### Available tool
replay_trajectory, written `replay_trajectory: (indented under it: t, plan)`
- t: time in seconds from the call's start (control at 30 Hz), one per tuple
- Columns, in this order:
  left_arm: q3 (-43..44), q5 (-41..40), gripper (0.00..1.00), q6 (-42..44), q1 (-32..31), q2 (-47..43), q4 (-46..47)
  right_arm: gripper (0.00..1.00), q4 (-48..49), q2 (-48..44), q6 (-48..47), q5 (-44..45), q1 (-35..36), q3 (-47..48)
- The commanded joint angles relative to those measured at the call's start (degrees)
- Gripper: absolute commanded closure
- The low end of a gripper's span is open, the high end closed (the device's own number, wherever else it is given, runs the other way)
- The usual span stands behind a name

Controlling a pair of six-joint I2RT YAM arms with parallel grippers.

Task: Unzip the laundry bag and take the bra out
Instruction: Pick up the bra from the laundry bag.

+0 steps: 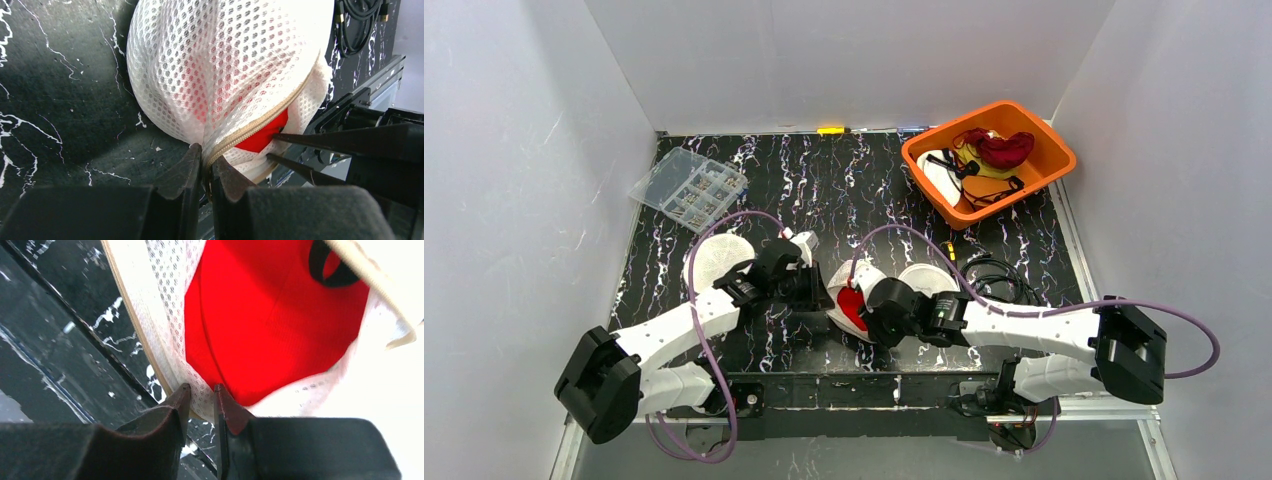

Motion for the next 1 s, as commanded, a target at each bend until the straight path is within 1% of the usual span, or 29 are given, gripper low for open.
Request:
replay_trajectory:
  t: [0.0,0.1,0.23,0.37,0.5,0.6,0.67,0.83,0.97]
  plan:
    - [-1.00,1.41,0.90,0.15,-0.18,0.63,-0.43,0.69,0.67,-1.92,2.53,1.28,0.58,-3.66]
    - [-1.39,0.83,0.90,0.30,-0.20,0.45,-0.47,0.69,0.86,-3.70,3.45,1.14,0.77,-5.44]
    - [-1.34,0.55,0.90,0.87,-0.23,0.69,-0.47,0.67,-0.34,-5.60,3.36,2.41,0.90,-4.70]
    - [-0.97,0.60,0.94,1.01,-0.27,1.06,-0.47,0.60,0.32,-9.64,4.12,6.22,0.84,-2.28]
    - [-0.88,0.54,0.97,0.90,-0.18,0.83,-0.30,0.50,4.61,-12.62,7.16,12.44,0.85,-1.00]
    - [-0.72,0.49,1.00,0.71,-0.23,0.60,-0.22,0.43,6.84,-11.29,10.65,15.30,0.74,0.65]
    - [-0.64,0.54,1.00,0.51,-0.22,0.47,-0.11,0.40,7.63,-9.10,14.24,15.48,0.63,1.92]
    - [-0.39,0.35,1.00,0.21,-0.31,0.05,-0.04,0.38,7.85,-5.31,21.55,15.86,-0.80,1.76]
    - [-0.61,0.42,1.00,-0.22,-0.40,-0.08,0.28,0.37,6.89,-4.73,23.54,15.92,-2.58,-0.09]
